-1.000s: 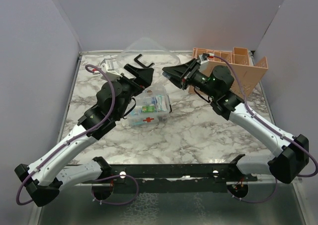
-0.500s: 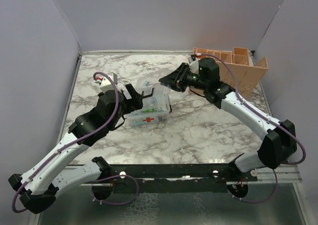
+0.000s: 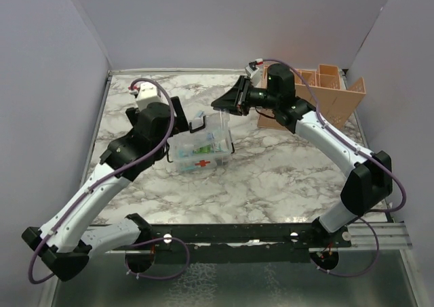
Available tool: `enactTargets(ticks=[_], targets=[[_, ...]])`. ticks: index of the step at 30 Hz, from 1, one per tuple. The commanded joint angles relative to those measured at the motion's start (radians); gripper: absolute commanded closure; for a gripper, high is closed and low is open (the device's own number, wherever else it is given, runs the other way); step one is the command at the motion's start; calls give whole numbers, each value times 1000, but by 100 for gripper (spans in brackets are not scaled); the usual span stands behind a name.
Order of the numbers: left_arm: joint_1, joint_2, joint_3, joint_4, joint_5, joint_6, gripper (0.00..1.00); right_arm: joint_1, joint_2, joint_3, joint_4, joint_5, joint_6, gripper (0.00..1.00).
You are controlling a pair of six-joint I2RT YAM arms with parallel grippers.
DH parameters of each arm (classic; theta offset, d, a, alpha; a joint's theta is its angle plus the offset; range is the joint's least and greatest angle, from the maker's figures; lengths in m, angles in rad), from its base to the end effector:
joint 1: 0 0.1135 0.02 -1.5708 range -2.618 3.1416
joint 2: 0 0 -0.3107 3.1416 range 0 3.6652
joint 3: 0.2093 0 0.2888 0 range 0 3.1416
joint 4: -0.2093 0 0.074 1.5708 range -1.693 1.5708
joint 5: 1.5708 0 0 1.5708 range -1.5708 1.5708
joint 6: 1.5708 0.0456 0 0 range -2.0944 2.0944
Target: Organize the medicine kit
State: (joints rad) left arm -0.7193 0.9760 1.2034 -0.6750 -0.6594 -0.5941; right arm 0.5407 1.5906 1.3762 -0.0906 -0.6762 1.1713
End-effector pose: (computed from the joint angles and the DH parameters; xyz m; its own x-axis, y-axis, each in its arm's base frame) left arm 0.1740 -0.1152 0.4454 -0.3287 -0.3002 -0.8954 -0.0950 0.9538 -0.2849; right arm 0.3449 0.2404 0.3898 -0.9415 0.2729 -0.1979 -0.1180 0.2830 0.9518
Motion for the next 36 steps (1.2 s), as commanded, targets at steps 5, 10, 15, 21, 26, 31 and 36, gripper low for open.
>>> enactTargets(ticks=[5,10,15,21,26,31,36], targets=[[354,139,99,46,218,13,1,-8,76,105,62,-161,64,89],[526,152,74,110,426,-3,1,-8,141,117,97,-224,107,89],[677,160,6,129,623,-74,3,6,183,98,188,-269,175,89],[754,141,-100,170,764,-132,5,21,217,72,292,-293,254,89],[771,141,-164,197,858,-153,6,22,233,52,344,-276,287,89],[777,134,-203,199,891,-159,6,21,239,35,277,-203,193,89],[783,134,-238,207,953,-145,6,4,219,-39,293,-128,139,89]])
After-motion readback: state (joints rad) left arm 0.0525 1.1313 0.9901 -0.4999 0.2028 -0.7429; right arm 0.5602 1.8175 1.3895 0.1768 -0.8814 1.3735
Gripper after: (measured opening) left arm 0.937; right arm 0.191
